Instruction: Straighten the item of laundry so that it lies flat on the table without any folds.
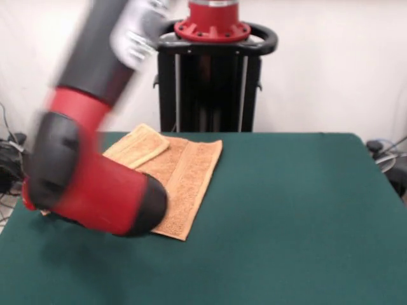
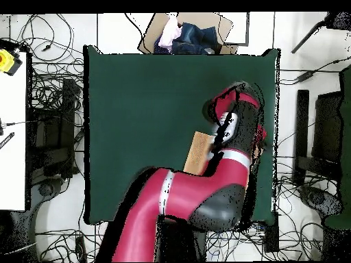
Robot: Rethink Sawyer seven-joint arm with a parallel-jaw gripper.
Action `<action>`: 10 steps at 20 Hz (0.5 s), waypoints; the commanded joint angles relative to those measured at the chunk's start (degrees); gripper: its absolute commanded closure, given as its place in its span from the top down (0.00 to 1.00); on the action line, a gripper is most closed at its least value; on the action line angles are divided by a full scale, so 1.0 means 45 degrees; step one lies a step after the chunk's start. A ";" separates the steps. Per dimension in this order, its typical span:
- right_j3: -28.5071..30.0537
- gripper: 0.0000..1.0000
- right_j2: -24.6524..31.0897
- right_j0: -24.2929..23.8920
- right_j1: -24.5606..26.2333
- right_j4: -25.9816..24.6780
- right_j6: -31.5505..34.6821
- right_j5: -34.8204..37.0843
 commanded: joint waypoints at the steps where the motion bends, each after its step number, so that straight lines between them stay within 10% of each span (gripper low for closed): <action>1: 0.8739 0.00 0.6163 -0.4479 -0.5027 0.6834 -0.0461 -0.7053; 10: 0.8901 0.00 0.6312 -0.4397 -0.5487 0.7059 -0.1272 -0.6172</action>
